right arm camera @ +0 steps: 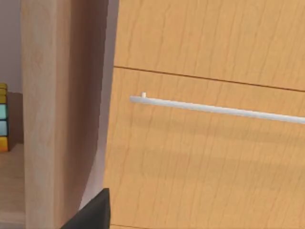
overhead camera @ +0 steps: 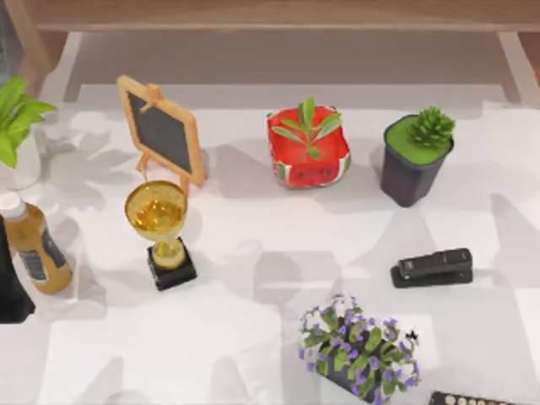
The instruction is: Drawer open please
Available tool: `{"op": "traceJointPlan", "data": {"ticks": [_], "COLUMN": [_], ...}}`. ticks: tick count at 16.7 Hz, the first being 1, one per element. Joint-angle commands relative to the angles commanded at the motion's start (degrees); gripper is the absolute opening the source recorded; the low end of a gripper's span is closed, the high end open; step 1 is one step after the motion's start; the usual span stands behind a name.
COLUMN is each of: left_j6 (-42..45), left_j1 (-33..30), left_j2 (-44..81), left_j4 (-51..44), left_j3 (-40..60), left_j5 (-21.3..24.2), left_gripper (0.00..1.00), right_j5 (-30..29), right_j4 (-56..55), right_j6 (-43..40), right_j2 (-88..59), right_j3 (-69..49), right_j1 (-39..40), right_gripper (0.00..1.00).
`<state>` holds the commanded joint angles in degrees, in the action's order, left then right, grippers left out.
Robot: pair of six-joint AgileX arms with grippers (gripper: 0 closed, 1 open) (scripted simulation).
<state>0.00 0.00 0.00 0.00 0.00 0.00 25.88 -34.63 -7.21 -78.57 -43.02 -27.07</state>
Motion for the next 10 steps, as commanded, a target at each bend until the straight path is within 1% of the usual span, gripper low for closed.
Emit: {"op": "traceJointPlan", "data": {"ticks": [2,4,10], "left_j6": [0.0,0.0,0.0], "left_j1": [0.0,0.0,0.0], "left_j2": [0.0,0.0,0.0], "left_j4": [0.0,0.0,0.0], "left_j3": [0.0,0.0,0.0], "left_j5": [0.0,0.0,0.0], "left_gripper": [1.00,1.00,1.00], "right_j5": [0.0,-0.1,-0.6], "right_j4": [-3.8,-8.4,-23.3], "right_j6": [-7.4,-17.1,-54.9], "right_j2": [-6.8,-14.5,-35.3], "right_j3": [-2.4,-5.2,-14.3], "right_j1": [-0.4,-0.7,-0.5], "right_gripper": [1.00,1.00,1.00]}}
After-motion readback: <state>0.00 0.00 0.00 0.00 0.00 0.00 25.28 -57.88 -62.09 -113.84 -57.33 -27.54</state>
